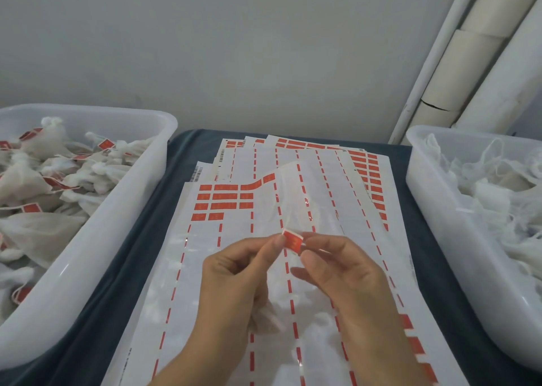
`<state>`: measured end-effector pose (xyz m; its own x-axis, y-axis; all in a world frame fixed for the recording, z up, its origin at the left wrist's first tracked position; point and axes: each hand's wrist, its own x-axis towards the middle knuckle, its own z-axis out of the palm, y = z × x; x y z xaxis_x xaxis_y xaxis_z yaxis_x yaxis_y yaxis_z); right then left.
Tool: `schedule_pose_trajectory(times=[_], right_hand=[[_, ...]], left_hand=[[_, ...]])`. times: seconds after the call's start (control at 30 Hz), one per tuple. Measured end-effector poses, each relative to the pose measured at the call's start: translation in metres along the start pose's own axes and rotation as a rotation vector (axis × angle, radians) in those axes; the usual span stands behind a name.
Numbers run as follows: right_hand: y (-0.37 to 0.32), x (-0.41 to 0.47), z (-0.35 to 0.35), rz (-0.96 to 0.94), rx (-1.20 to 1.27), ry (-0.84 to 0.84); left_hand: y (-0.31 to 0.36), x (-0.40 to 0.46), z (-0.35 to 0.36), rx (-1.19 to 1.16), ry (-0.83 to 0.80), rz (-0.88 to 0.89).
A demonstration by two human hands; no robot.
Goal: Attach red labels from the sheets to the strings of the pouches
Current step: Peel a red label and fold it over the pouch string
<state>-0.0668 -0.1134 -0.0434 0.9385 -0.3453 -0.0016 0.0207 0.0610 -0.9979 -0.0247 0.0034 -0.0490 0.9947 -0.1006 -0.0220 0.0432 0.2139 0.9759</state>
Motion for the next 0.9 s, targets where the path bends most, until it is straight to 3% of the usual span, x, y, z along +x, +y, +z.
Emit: schedule_pose_trajectory(times=[0.1,0.47,0.9], right_hand=[[0.0009,-0.0007,-0.0010,0.011,0.088,0.010],[0.0011,0.0001,-0.0020,-0.030,0.060,0.057],[0.0039,-0.0054,0.0024,-0.138,0.103,0.076]], left_hand=[[-0.0004,-0.0032,0.0023,-0.043,-0.063,-0.017],[0.0029,-0.0071,0.0066,-0.124,-0.087,-0.153],[-0.0054,-0.0060,0.0060,-0.118,-0.108,-0.085]])
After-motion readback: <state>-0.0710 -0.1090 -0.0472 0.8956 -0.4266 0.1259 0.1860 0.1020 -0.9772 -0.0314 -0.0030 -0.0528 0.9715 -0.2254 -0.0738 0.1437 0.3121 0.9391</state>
